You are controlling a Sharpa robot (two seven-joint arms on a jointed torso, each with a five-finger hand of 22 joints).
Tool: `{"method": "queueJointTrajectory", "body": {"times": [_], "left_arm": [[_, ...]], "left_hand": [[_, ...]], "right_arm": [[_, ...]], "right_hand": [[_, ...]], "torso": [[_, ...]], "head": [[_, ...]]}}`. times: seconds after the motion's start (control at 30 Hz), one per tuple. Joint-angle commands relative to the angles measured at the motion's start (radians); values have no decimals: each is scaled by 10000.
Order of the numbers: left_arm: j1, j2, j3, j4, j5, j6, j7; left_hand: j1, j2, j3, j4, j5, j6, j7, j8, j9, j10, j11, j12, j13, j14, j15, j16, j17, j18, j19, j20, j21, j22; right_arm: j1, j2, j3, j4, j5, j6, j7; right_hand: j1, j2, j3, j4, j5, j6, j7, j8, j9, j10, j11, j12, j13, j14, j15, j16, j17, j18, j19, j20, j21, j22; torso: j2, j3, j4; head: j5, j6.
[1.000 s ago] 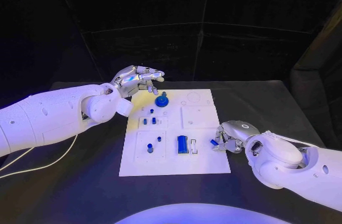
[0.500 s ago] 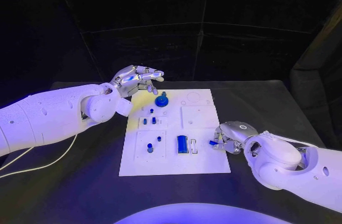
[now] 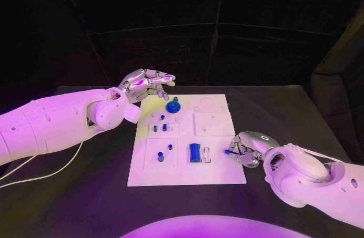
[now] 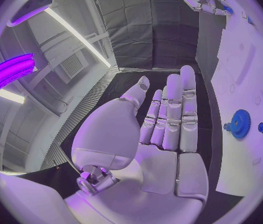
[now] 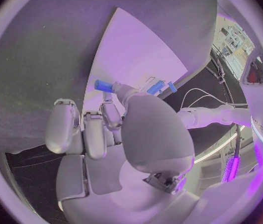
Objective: Assemble the parts on the task board
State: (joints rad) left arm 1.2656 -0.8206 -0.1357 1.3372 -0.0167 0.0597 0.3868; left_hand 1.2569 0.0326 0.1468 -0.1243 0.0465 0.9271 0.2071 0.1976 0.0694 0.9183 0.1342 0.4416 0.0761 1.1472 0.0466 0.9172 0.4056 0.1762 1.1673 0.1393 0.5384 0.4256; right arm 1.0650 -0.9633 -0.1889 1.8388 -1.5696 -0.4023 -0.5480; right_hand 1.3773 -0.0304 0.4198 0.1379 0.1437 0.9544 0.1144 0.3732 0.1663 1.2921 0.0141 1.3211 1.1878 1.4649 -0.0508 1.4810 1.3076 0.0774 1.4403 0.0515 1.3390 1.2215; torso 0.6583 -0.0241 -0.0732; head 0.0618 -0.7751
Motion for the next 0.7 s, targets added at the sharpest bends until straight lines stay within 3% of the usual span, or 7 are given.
{"method": "queueJointTrajectory", "body": {"times": [0.03, 0.2, 0.33, 0.7], "left_arm": [[11, -18, 2, 30, -33, 134, 73], [12, -31, 2, 41, -33, 132, 73], [13, -33, 2, 54, -33, 151, 72], [14, -35, 2, 90, -33, 159, 63]], "left_hand": [[27, 80, -65, -4, 7, -70, -25, 41, -7, -71, -19, 54, -9, -65, -6, 34, -9, 40, 74, 29, -33, -11], [27, 80, -65, -4, 7, -70, -25, 41, -7, -71, -19, 54, -9, -65, -6, 34, -9, 40, 74, 29, -33, -11], [27, 80, -65, -4, 7, -70, -25, 41, -7, -71, -19, 54, -9, -65, -6, 34, -9, 40, 74, 29, -33, -11], [27, 80, -65, -4, 7, -70, -25, 41, -7, -71, -19, 54, -9, -65, -6, 34, -9, 40, 74, 29, -33, -11]], "right_arm": [[-38, -6, -37, 109, 1224, -758, 430], [-36, 74, -35, 215, 1651, -1182, 745], [-36, 247, -34, 184, 2341, -1286, 994], [-35, 660, -32, -113, 2882, -1540, 963]], "right_hand": [[-297, -104, 318, -88, 62, 190, -145, 50, 194, 78, 39, 23, 34, 824, -16, 30, 1601, -51, 46, 17, 66, 18], [-609, -344, 417, -160, 80, 213, -149, 70, 222, 107, 49, 41, 66, 830, -19, 48, 1622, -57, 55, 23, 85, 45], [-926, -577, 292, -293, 466, 335, -204, 162, 290, 226, 11, 115, 171, 845, -49, 96, 1676, -69, 88, 7, 136, 116], [-1636, -535, -354, -237, 1139, 652, -393, 445, 532, 650, -144, 395, 639, 875, -166, 203, 1795, -94, 161, -96, 240, 259]], "torso": [[2, -3, -5], [-5, -1, -25], [2, 3, -18], [9, 6, -17]], "head": [[26, 4], [31, 1], [30, 7], [26, 3]]}}
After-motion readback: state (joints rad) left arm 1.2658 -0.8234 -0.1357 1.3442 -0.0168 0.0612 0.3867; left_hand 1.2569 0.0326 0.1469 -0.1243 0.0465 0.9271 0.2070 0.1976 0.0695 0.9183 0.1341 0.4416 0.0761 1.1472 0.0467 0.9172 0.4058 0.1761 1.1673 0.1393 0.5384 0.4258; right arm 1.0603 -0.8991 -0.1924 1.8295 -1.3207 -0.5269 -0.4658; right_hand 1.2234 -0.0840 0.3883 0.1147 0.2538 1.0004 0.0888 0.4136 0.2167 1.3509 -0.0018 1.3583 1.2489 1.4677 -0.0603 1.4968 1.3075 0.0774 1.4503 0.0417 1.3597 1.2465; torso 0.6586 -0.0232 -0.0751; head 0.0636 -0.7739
